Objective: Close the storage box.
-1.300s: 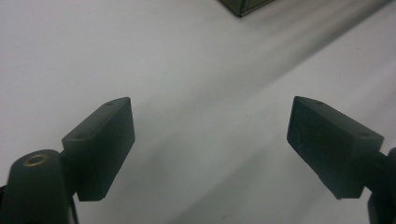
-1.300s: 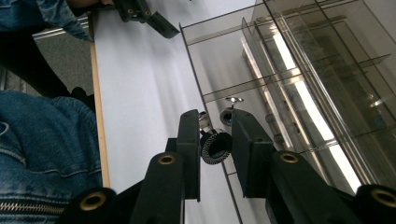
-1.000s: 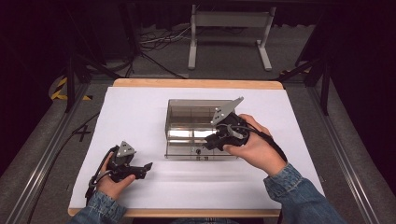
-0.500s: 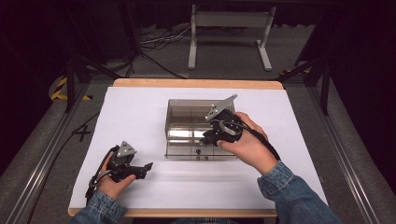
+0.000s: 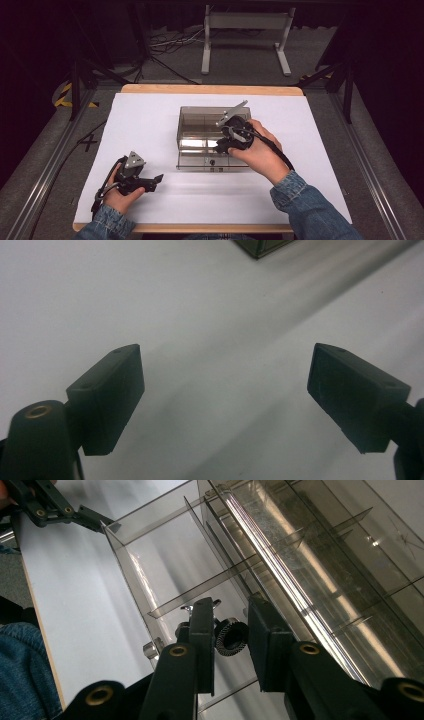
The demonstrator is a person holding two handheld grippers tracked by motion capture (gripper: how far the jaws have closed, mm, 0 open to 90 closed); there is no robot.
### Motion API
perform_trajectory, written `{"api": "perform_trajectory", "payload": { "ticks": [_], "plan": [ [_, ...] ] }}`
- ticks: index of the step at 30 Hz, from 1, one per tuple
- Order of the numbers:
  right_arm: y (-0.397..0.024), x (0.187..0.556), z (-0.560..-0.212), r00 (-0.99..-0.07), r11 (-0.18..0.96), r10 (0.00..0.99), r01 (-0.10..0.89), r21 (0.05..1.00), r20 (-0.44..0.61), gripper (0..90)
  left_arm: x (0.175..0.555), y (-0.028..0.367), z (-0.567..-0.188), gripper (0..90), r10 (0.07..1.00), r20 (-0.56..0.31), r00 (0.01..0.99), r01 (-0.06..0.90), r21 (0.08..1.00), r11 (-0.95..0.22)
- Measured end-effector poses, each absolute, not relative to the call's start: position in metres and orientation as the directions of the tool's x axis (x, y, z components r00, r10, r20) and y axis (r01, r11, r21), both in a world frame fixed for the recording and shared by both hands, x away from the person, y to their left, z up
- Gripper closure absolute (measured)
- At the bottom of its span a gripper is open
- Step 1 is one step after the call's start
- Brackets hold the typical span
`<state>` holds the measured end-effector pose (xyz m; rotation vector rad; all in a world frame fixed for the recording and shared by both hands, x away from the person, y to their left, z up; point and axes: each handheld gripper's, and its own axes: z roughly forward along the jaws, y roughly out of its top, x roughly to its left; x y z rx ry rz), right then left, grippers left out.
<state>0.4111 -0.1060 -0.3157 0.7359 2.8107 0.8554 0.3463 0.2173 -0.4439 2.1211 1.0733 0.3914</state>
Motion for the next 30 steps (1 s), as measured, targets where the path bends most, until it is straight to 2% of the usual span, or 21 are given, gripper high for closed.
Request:
{"api": "perform_trajectory", "payload": {
  "ticks": [30],
  "plan": [
    [-0.1,0.417,-0.343,-0.874,0.773,0.485,0.433,0.464,0.007,74.0,0.346,0.217,-0.444,15.8,0.792,-0.048,0.608,0.576,0.714,-0.399]
  ]
}}
